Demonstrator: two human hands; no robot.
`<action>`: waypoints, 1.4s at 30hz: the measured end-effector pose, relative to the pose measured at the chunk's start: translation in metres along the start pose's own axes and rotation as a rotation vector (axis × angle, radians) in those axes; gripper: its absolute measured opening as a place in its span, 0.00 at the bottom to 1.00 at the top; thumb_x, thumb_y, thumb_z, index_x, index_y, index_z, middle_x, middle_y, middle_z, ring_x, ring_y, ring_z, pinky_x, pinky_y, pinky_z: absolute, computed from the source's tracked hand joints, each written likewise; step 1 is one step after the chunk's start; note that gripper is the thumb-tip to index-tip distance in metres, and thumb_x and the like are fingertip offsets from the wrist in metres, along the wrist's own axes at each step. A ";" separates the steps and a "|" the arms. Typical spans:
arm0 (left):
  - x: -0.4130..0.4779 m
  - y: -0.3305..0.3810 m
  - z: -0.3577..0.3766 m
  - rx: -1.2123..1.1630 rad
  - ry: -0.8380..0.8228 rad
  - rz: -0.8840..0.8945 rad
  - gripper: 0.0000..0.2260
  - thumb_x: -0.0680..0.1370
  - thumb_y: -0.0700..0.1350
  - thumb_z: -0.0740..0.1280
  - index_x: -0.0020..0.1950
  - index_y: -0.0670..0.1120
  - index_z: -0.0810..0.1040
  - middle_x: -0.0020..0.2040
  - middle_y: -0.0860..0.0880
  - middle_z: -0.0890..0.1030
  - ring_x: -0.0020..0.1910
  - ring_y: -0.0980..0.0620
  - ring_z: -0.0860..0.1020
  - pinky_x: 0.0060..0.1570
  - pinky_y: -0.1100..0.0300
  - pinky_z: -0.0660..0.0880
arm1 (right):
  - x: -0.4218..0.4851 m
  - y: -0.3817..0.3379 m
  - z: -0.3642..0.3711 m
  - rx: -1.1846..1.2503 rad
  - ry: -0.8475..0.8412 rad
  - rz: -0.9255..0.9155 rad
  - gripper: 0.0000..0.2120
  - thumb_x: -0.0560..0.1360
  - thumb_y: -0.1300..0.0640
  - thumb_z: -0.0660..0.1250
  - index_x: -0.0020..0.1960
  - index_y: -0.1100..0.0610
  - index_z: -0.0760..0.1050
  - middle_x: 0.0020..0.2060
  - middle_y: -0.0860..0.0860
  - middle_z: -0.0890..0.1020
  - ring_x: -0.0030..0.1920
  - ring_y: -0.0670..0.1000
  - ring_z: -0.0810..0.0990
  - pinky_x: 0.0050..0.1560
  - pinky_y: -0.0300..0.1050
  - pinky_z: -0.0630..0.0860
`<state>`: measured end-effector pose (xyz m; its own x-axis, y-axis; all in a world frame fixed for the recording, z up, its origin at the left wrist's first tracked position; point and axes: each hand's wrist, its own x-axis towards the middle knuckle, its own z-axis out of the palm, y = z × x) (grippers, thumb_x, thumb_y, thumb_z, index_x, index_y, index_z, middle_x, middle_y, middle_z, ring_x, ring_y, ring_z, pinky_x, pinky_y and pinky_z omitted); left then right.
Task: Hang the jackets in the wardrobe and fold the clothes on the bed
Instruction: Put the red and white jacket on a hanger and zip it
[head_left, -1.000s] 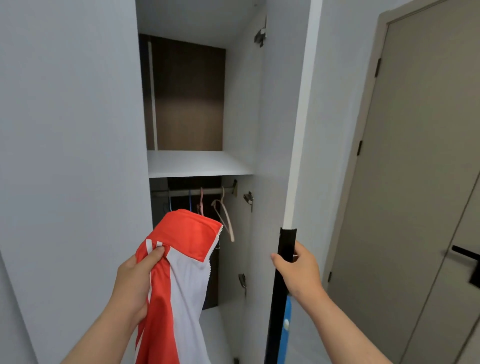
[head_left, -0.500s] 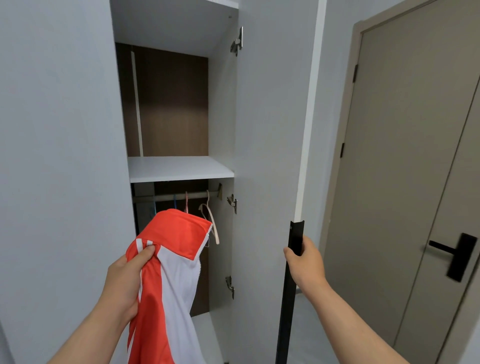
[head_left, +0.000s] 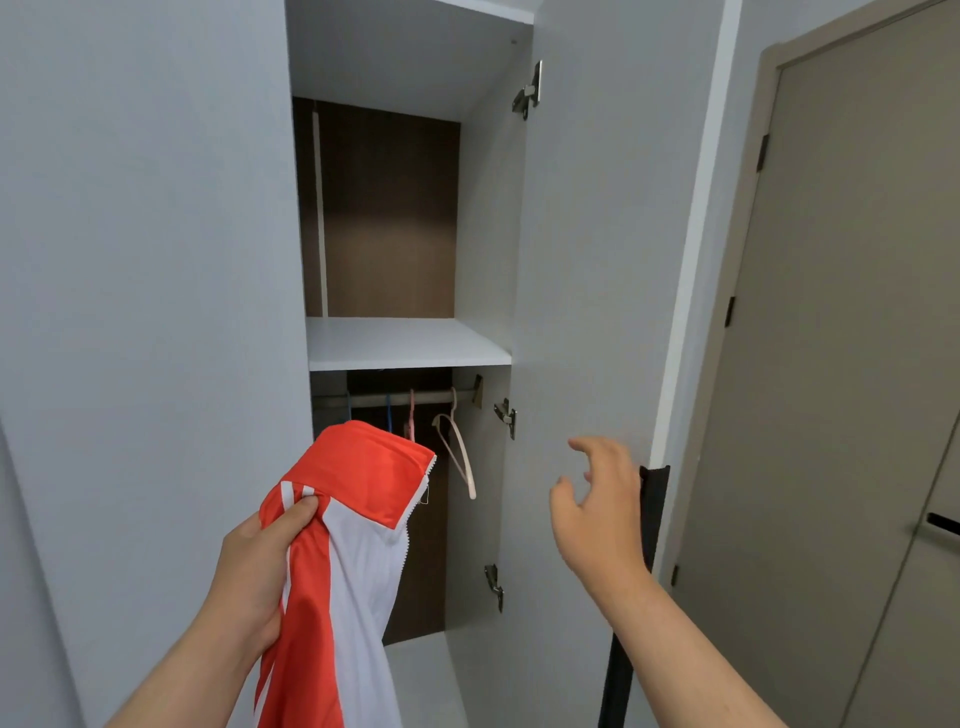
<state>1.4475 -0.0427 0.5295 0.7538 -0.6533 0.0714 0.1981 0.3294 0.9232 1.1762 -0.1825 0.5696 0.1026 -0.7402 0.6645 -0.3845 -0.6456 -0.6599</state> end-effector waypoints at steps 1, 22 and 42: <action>0.001 0.001 -0.003 0.004 0.003 -0.001 0.10 0.74 0.48 0.75 0.53 0.47 0.84 0.47 0.47 0.87 0.44 0.49 0.86 0.45 0.55 0.77 | -0.002 -0.003 0.008 0.031 -0.057 0.027 0.20 0.77 0.62 0.65 0.66 0.48 0.70 0.58 0.38 0.68 0.64 0.46 0.69 0.66 0.49 0.71; 0.120 -0.012 -0.098 0.203 0.177 -0.029 0.04 0.74 0.49 0.75 0.47 0.50 0.84 0.45 0.48 0.86 0.48 0.45 0.83 0.55 0.48 0.78 | 0.073 -0.108 0.278 0.470 -0.587 0.276 0.10 0.80 0.53 0.64 0.60 0.50 0.78 0.51 0.44 0.81 0.55 0.46 0.80 0.63 0.50 0.77; 0.086 -0.032 -0.124 0.214 0.280 -0.060 0.05 0.74 0.52 0.74 0.47 0.53 0.87 0.45 0.47 0.87 0.45 0.46 0.86 0.49 0.49 0.81 | 0.118 -0.108 0.363 0.470 -0.658 0.247 0.08 0.81 0.53 0.62 0.48 0.57 0.76 0.39 0.48 0.77 0.39 0.46 0.74 0.38 0.38 0.70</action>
<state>1.5839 -0.0251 0.4591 0.8930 -0.4455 -0.0638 0.1336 0.1270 0.9829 1.5630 -0.2678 0.5918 0.6353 -0.7348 0.2377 -0.0598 -0.3536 -0.9335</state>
